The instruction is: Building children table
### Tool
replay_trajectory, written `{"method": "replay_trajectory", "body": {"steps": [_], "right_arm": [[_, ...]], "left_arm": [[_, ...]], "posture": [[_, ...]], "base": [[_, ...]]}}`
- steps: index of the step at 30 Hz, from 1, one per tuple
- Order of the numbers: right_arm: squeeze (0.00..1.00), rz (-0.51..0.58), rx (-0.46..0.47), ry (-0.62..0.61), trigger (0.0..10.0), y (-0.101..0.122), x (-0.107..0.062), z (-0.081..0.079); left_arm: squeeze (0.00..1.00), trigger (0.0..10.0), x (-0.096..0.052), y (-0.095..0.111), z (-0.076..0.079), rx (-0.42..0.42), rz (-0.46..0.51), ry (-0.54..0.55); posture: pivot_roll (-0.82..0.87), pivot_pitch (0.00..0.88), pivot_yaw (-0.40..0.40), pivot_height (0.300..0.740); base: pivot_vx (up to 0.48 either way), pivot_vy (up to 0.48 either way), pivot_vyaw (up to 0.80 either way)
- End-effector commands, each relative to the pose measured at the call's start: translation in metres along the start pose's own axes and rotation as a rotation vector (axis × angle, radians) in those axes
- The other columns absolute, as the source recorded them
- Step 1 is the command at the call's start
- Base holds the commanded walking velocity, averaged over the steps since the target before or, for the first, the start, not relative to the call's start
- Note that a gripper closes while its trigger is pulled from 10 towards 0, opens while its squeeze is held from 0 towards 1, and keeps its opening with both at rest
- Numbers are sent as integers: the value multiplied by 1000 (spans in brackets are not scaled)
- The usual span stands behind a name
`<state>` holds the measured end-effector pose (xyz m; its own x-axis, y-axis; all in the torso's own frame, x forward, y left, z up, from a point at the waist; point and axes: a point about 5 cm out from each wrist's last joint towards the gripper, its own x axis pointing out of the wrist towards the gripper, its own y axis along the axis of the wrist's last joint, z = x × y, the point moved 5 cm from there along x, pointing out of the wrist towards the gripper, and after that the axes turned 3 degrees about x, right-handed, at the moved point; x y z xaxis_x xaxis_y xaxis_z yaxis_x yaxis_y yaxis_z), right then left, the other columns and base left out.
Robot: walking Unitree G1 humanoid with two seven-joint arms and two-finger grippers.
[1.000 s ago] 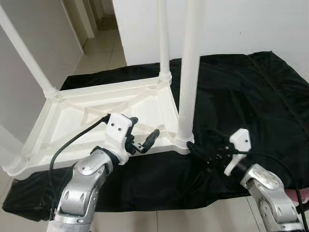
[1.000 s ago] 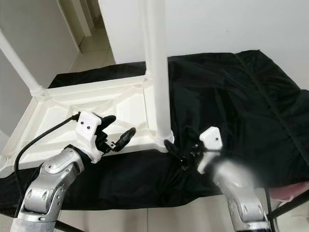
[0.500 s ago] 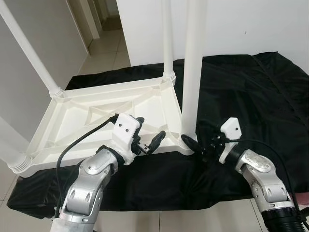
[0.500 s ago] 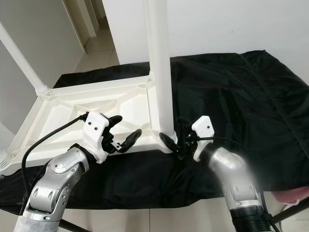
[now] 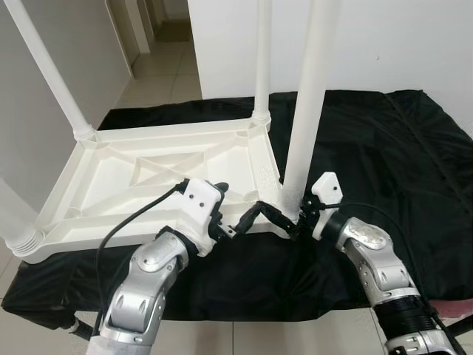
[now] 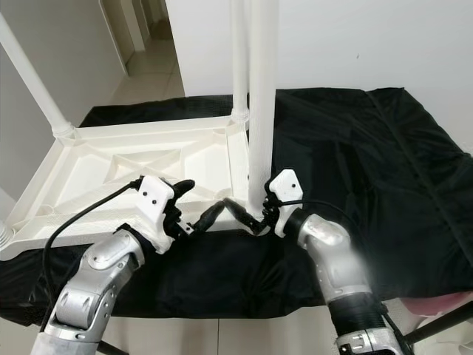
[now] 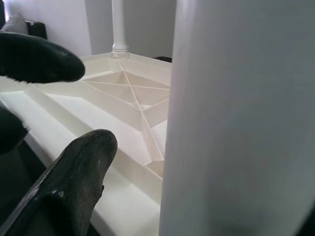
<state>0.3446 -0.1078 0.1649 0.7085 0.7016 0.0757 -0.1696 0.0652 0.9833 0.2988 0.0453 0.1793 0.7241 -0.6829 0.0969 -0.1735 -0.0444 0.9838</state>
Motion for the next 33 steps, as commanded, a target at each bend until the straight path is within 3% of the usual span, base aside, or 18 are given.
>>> {"method": "replay_trajectory", "body": {"steps": [1, 9, 14, 18, 20, 22, 33], "right_arm": [[0, -5, 7, -44, 10000, -4, -1, 5], [0, -22, 15, -127, 10000, -14, -6, 15], [0, -32, 18, -197, 10000, -21, -15, 27], [0, -32, 18, -197, 10000, -21, -15, 27], [0, -37, 17, -221, 10000, -23, -19, 32], [0, -66, -2, -276, 10000, -28, -32, 49], [0, -101, -15, -387, 10000, -35, -55, 75]], "left_arm": [[0, 10000, -2, -6, -4, 0, -18, 41], [0, 10000, -1, -9, -2, 12, -22, 19], [0, 10000, -2, -17, 8, -16, -45, -46], [0, 10000, -2, -17, 8, -16, -45, -46], [0, 10000, -4, -20, 12, -9, -47, -71], [0, 10000, -8, -27, 19, -32, -68, -107], [0, 10000, -6, -29, 24, -28, -66, -133]], "posture": [[-12, 45, 57, 740], [-22, 42, 56, 740], [-24, 31, 53, 740], [-24, 31, 53, 740], [-35, 26, 51, 740], [-48, 25, 51, 740], [-52, 10, 47, 740]], "base": [[0, 0, 0], [0, 0, 0], [0, 0, 0], [0, 0, 0], [0, 0, 0], [0, 0, 0], [0, 0, 0]]}}
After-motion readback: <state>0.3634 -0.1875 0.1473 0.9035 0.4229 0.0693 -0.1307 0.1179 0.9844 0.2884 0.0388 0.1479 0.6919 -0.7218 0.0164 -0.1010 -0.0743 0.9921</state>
